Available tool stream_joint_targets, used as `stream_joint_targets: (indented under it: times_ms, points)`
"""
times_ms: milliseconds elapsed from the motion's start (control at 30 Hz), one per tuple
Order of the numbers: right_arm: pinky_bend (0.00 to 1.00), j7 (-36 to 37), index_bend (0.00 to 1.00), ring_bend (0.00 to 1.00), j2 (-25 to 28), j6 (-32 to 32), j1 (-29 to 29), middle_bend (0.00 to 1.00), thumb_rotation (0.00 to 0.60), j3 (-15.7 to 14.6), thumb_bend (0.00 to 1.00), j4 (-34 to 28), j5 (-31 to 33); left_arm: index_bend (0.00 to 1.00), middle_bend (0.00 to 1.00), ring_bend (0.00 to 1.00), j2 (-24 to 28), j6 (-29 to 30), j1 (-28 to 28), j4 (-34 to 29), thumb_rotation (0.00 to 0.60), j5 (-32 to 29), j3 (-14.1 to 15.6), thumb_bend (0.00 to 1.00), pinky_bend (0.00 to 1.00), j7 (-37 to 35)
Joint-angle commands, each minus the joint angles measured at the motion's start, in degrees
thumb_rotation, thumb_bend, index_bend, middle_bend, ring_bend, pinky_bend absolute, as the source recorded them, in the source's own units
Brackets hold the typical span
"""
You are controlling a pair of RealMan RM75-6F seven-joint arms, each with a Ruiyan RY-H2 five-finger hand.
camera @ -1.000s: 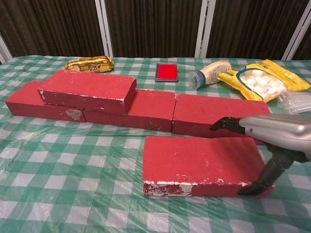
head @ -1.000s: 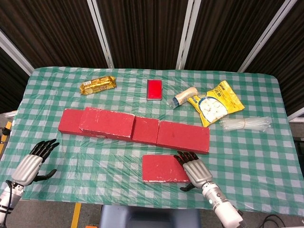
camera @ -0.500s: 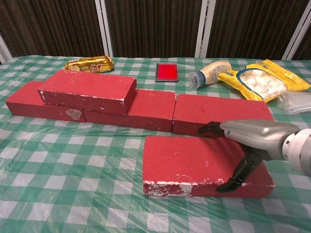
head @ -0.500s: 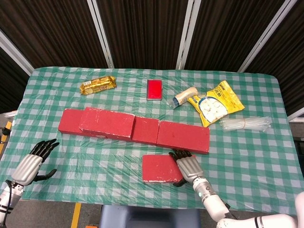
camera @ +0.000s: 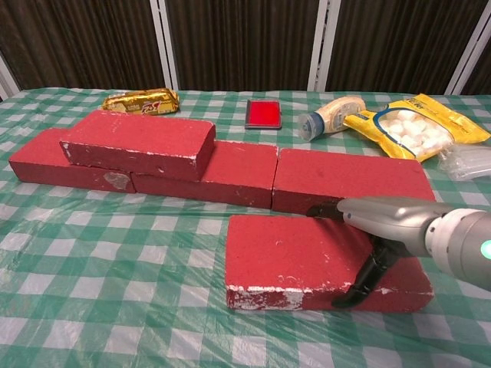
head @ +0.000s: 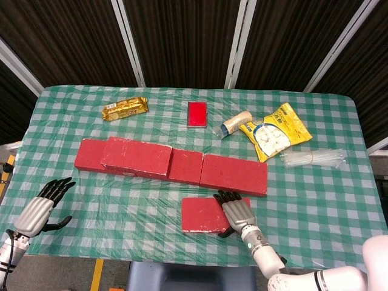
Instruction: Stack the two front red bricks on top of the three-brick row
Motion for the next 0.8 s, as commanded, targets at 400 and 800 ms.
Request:
stream_joint_targets:
  times_ms: [400, 800]
  points:
    - [0.29, 0.41, 0.34, 0.16, -2.49, 3.46, 1.23, 0.28, 0.6, -0.77, 0.16, 1.5, 0.78, 0.0, 0.0, 0.0, -0.01, -0.49, 0.11, 0.11, 0.6, 0.06, -0.29, 0.33, 0.0, -0.15]
    - [0.38, 3.09, 0.47, 0.28, -0.36, 6.97, -0.01, 0.39, 0.6, -0.49, 0.16, -2.68, -2.87, 0.0, 0.0, 0.0, 0.22, -0.23, 0.44, -0.07, 0.6, -0.01, -0.51, 0.33, 0.0, -0.28]
